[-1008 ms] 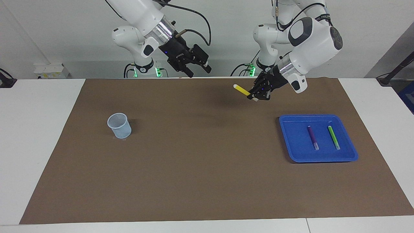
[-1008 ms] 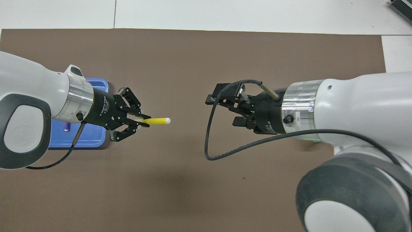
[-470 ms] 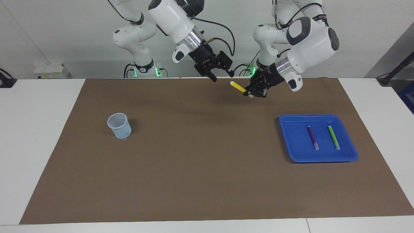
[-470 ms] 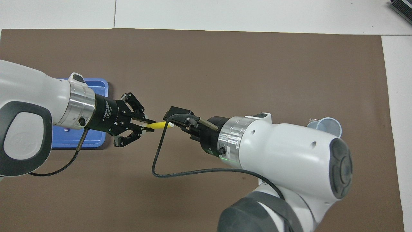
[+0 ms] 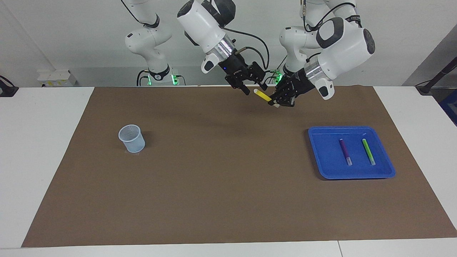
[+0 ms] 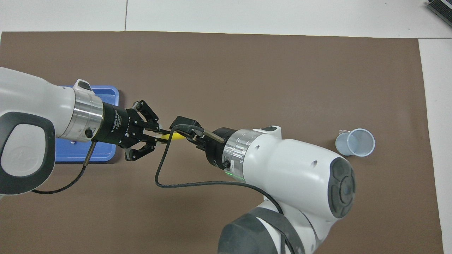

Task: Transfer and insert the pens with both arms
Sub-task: 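Close the right gripper on the yellow pen's free end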

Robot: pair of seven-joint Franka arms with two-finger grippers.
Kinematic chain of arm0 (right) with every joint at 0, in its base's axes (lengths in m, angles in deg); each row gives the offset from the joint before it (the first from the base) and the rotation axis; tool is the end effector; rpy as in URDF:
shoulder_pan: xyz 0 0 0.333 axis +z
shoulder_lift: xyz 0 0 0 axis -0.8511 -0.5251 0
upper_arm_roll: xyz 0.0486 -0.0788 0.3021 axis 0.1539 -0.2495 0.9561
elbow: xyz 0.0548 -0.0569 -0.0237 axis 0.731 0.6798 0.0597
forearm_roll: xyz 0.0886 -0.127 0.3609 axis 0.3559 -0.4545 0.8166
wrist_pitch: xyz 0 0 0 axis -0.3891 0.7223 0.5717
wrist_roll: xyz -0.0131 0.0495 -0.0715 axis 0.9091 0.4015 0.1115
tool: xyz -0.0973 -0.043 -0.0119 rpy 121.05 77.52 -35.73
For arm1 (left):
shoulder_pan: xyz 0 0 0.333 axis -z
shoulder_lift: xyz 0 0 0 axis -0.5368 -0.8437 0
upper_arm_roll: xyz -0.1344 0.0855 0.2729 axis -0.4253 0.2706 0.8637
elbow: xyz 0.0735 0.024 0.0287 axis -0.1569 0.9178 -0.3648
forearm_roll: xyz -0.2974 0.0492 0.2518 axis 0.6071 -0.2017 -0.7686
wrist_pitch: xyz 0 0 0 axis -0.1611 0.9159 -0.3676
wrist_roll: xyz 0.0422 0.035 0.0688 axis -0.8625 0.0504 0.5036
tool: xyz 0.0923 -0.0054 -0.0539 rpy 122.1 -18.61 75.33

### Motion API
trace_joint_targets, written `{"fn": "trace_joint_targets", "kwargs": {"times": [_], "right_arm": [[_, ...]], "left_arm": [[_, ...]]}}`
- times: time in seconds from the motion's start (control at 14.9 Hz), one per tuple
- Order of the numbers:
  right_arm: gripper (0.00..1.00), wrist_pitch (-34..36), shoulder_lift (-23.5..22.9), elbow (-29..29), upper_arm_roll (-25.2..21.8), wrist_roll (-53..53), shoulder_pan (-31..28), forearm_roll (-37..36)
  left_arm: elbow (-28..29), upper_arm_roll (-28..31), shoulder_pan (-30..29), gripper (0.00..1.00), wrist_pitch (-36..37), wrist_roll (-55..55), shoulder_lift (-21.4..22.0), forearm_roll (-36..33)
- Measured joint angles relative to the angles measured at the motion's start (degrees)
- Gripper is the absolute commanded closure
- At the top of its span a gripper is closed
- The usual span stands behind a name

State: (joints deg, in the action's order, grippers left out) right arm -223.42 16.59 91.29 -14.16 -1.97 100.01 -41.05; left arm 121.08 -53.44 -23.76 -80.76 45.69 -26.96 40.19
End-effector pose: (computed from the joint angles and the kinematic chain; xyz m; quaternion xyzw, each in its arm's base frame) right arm 0.4756 0.3777 0.5576 -0.8887 0.2543 -0.0554 0.3774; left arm 0.5109 -0.2013 0.5398 0.7053 0.6290 -0.2667 0.1893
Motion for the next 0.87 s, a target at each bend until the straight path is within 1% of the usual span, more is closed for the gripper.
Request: {"fn": "trace_joint_targets", "kwargs": {"times": [0.07,0.2,0.34,0.54,0.67,0.87], "right_arm": [[0.39,-0.43,-0.25,-0.02,0.0,0.39,0.0,0.0],[0.44,-0.6,-0.37,-0.13,-0.01,0.5,0.0,0.0],[0.42,-0.6,-0.37,-0.24,-0.02,0.5,0.0,0.0],[0.42,-0.6,-0.37,-0.3,-0.02,0.36,0.0,0.0],[0.48,-0.6,-0.37,-0.31,-0.02,0.34,0.0,0.0],[0.49,-0.6,-0.37,-0.31,0.07,-0.1,0.02,0.0]], "left_arm": [[0.01,0.01,0.0,1.0,-0.01,0.02,0.05,0.02],[0.03,0.04,0.0,1.0,-0.02,0.04,0.22,0.19],[0.07,0.04,0.0,1.0,-0.03,0.08,0.4,0.5],[0.13,0.05,0.0,1.0,-0.03,0.1,0.46,0.69],[0.16,0.05,0.0,1.0,-0.04,0.1,0.47,0.79],[0.2,0.09,0.0,1.0,-0.06,0.11,0.47,1.23]]}}
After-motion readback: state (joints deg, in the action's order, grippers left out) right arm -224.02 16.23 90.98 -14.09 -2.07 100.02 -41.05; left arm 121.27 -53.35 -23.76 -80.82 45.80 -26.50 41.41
